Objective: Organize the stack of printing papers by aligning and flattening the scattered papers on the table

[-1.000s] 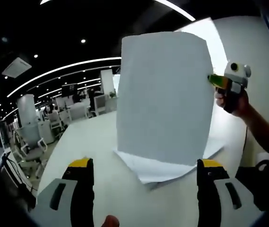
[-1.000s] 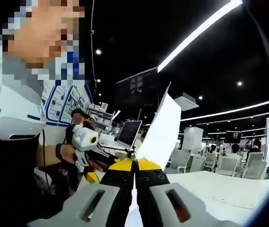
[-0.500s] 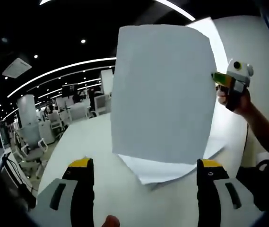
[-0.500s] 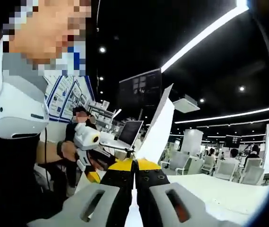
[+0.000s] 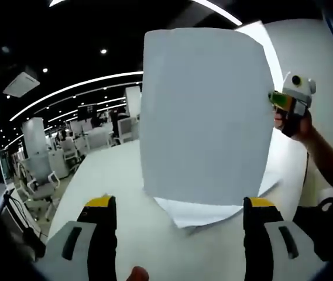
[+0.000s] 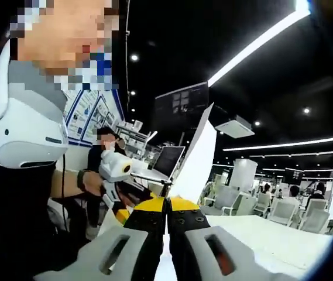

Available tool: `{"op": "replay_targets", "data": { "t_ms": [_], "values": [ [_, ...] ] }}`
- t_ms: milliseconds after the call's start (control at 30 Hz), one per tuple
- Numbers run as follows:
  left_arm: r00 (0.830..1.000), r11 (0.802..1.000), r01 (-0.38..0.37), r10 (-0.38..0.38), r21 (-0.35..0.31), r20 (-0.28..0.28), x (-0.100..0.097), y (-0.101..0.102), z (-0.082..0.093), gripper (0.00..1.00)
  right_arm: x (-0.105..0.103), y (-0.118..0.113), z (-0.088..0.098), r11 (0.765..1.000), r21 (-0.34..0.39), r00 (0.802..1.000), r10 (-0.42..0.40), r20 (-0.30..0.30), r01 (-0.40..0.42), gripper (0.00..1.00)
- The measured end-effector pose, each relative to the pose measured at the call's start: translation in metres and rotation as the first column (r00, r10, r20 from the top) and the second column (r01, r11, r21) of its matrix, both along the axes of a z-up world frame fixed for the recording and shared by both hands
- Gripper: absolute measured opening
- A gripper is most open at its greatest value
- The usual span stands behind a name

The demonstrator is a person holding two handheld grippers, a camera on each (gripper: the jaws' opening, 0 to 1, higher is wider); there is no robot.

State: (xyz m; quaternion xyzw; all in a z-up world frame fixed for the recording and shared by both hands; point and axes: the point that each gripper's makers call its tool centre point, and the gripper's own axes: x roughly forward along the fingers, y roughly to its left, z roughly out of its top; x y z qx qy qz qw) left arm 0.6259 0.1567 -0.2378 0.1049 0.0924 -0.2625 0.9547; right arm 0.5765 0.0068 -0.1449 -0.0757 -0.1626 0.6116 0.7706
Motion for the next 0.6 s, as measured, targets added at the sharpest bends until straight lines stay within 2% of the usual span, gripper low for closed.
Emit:
{"op": "replay_targets", "data": {
  "t_ms": [167, 300, 600],
  "values": [
    [1.0, 1.0, -0.004, 0.004, 0.001, 0.005, 0.0, 0.002, 0.002, 0.92, -0.004, -0.001, 0.001, 1.0, 0.008, 1.0, 0.029, -0.004, -0.029, 0.0],
    [1.0, 0.999, 0.011, -0.011, -0.042, 0.01, -0.001, 0.003, 0.009, 0.91, -0.011, -0.001, 0.003, 0.998, 0.005, 0.998, 0.061, 0.001, -0.061, 0.0],
    [0.999, 0.999, -0.007, 0.008, -0.038, 0.044, 0.002, 0.011, 0.016, 0.91, -0.021, 0.001, 0.003, 0.994, -0.005, 0.994, 0.109, 0.004, -0.109, 0.0]
  ]
}}
